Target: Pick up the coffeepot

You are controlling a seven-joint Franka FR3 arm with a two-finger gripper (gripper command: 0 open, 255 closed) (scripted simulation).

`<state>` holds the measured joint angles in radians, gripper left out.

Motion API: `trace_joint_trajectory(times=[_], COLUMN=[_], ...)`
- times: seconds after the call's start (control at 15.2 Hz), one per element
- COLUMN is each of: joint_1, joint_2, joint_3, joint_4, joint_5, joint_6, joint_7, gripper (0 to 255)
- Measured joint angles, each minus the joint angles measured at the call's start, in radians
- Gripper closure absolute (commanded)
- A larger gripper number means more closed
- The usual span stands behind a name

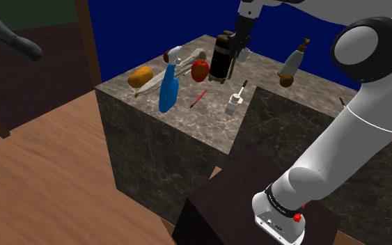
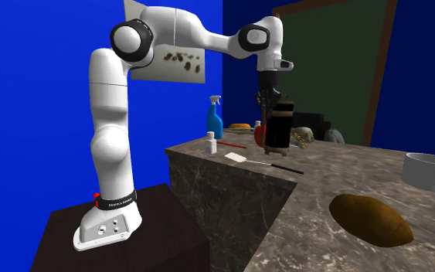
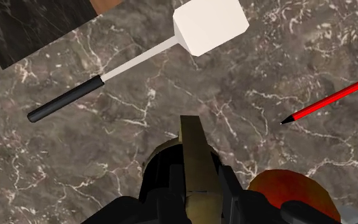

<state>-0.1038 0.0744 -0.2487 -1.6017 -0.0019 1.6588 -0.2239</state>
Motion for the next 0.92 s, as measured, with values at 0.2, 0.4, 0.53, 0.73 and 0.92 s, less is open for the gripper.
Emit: trace_joint_trajectory(times=[0.2, 0.4, 0.53, 0.73, 0.92], joint_1=[-0.001, -0.002, -0.003, -0.006, -0.009], joint_2=[0.014, 0.018, 0.025, 0.036, 0.056], joint_3=[0.000, -0.001, -0.002, -0.003, -0.004], joint_4=[0.054, 0.096, 0.133, 0.189, 0.248], joint_5=[0.003, 0.004, 0.006, 0.009, 0.014], joint_6=[-0.041, -0.079, -0.110, -0.155, -0.195], joint_7=[-0.001, -0.004, -0.005, -0.007, -0.010], gripper=[255, 255, 255, 255, 255])
